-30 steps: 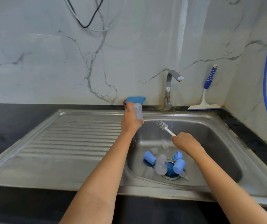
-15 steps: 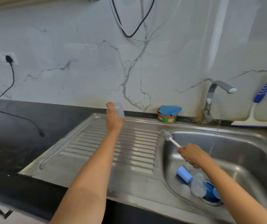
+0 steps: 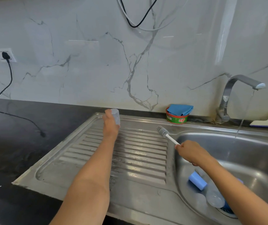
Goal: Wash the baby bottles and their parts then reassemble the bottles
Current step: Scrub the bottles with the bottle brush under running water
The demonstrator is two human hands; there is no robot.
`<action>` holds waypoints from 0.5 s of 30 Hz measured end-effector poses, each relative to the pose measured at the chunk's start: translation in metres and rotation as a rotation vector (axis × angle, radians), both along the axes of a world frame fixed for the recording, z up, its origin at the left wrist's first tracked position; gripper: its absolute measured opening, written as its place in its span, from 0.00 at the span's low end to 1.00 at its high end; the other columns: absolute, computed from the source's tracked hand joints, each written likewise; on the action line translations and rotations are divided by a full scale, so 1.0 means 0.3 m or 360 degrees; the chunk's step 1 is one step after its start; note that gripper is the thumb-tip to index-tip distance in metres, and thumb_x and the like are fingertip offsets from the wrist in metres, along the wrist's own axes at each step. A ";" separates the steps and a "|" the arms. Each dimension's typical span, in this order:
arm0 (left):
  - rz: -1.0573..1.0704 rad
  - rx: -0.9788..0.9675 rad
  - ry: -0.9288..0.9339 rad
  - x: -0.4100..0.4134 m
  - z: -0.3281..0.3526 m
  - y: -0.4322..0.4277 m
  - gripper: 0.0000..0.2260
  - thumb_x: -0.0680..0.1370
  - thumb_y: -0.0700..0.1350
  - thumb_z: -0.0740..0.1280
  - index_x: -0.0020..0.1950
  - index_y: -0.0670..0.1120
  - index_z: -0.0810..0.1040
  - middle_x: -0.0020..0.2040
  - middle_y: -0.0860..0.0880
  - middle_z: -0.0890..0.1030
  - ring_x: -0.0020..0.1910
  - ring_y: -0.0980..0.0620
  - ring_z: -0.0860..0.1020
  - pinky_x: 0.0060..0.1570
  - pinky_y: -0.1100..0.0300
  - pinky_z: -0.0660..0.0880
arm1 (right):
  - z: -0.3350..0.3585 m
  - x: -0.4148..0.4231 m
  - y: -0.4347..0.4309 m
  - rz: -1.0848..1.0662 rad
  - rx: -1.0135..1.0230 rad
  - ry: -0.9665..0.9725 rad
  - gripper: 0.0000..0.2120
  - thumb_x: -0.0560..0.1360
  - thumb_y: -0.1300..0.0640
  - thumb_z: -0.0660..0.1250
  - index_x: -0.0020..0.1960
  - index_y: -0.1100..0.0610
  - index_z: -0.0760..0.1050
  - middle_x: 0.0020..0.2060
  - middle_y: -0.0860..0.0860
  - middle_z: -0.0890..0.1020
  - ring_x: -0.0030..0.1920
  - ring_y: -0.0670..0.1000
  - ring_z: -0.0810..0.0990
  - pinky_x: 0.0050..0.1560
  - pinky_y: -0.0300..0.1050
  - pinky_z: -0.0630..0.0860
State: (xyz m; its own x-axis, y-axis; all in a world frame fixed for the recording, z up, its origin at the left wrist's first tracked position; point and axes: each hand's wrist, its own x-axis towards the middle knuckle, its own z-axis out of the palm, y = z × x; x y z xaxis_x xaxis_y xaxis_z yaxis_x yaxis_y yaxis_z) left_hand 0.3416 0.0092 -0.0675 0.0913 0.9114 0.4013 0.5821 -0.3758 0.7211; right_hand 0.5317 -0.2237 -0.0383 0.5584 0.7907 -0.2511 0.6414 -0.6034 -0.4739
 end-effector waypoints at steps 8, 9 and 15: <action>-0.0067 0.0000 -0.0014 -0.015 -0.024 0.011 0.37 0.69 0.31 0.73 0.71 0.44 0.57 0.64 0.39 0.65 0.59 0.41 0.70 0.58 0.48 0.74 | -0.013 0.011 -0.018 0.0033 -0.0020 -0.0043 0.17 0.82 0.51 0.53 0.37 0.56 0.66 0.31 0.51 0.69 0.27 0.48 0.66 0.27 0.39 0.64; -0.0064 -0.0005 -0.0008 -0.016 -0.023 0.009 0.38 0.68 0.32 0.74 0.72 0.45 0.56 0.64 0.39 0.65 0.59 0.41 0.70 0.58 0.46 0.74 | -0.014 0.013 -0.022 0.0031 -0.0022 -0.0043 0.17 0.82 0.51 0.53 0.37 0.57 0.66 0.31 0.51 0.68 0.27 0.48 0.65 0.27 0.39 0.64; -0.0025 -0.0042 0.0048 -0.026 0.003 -0.017 0.39 0.68 0.34 0.76 0.71 0.47 0.56 0.63 0.37 0.66 0.59 0.38 0.72 0.57 0.46 0.75 | -0.001 0.012 -0.040 0.0016 -0.0017 -0.0017 0.17 0.82 0.50 0.53 0.37 0.57 0.67 0.30 0.50 0.68 0.26 0.48 0.64 0.27 0.39 0.63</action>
